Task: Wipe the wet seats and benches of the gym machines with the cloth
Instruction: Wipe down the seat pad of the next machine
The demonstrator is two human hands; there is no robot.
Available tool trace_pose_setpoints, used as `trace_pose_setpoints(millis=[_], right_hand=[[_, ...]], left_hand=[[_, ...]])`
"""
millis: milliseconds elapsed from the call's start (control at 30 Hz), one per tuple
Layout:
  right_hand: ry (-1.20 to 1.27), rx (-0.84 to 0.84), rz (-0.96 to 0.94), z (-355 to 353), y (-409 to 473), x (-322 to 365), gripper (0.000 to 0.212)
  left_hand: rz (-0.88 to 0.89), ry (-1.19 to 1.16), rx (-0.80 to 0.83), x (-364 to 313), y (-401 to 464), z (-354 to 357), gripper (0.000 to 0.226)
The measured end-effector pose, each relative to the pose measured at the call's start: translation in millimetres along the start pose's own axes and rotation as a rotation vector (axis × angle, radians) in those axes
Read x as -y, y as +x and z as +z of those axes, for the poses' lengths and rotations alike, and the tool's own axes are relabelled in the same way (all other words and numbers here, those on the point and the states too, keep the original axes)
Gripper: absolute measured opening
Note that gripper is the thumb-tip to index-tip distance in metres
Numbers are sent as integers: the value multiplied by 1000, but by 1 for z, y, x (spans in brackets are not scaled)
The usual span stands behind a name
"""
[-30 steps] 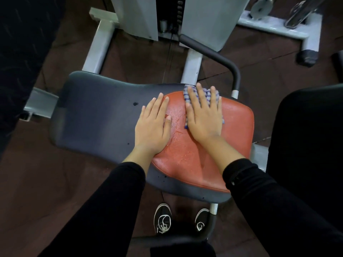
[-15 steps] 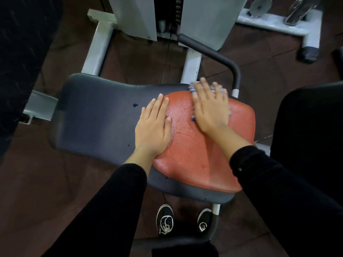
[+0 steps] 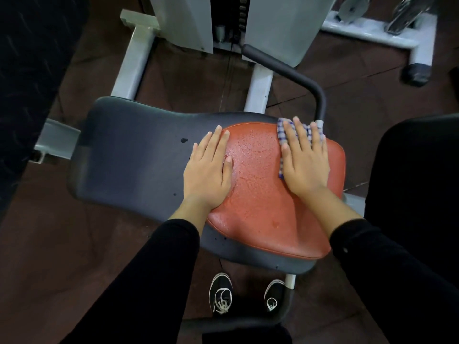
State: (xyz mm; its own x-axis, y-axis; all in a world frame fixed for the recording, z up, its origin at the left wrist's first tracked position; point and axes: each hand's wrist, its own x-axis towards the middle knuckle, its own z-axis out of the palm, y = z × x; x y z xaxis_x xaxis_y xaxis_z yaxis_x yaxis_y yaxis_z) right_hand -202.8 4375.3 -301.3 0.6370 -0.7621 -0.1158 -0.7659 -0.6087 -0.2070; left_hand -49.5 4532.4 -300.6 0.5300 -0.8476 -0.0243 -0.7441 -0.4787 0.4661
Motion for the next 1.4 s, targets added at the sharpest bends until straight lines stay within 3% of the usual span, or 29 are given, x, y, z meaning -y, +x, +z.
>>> trace_pose_setpoints(millis=[100, 233, 367, 500, 700, 900, 1133, 1267, 1400], right_hand=[[35, -7, 34, 0, 19, 35, 55], [-18, 35, -207, 5, -16, 55, 53], [-35, 71, -375, 5, -56, 14, 51], [-46, 40, -256, 2, -35, -13, 51], [41, -12, 26, 2, 18, 31, 55], [42, 49, -176, 6, -42, 43, 52], [23, 67, -146, 20, -130, 27, 57], [21, 81, -141, 19, -141, 20, 57], [0, 74, -128, 20, -143, 14, 56]], left_hand=[[4, -5, -5, 0, 0, 1, 54], [19, -15, -13, 2, 0, 0, 53], [19, -17, 4, 3, 0, 0, 54], [13, -12, 4, 1, 0, 0, 54], [18, -13, -7, 2, 1, -1, 53], [39, 15, -13, 4, 1, 1, 53], [77, 160, 18, -2, -4, -7, 58], [213, 175, 48, 2, -27, -10, 56], [209, 210, 104, 8, -34, -8, 58]])
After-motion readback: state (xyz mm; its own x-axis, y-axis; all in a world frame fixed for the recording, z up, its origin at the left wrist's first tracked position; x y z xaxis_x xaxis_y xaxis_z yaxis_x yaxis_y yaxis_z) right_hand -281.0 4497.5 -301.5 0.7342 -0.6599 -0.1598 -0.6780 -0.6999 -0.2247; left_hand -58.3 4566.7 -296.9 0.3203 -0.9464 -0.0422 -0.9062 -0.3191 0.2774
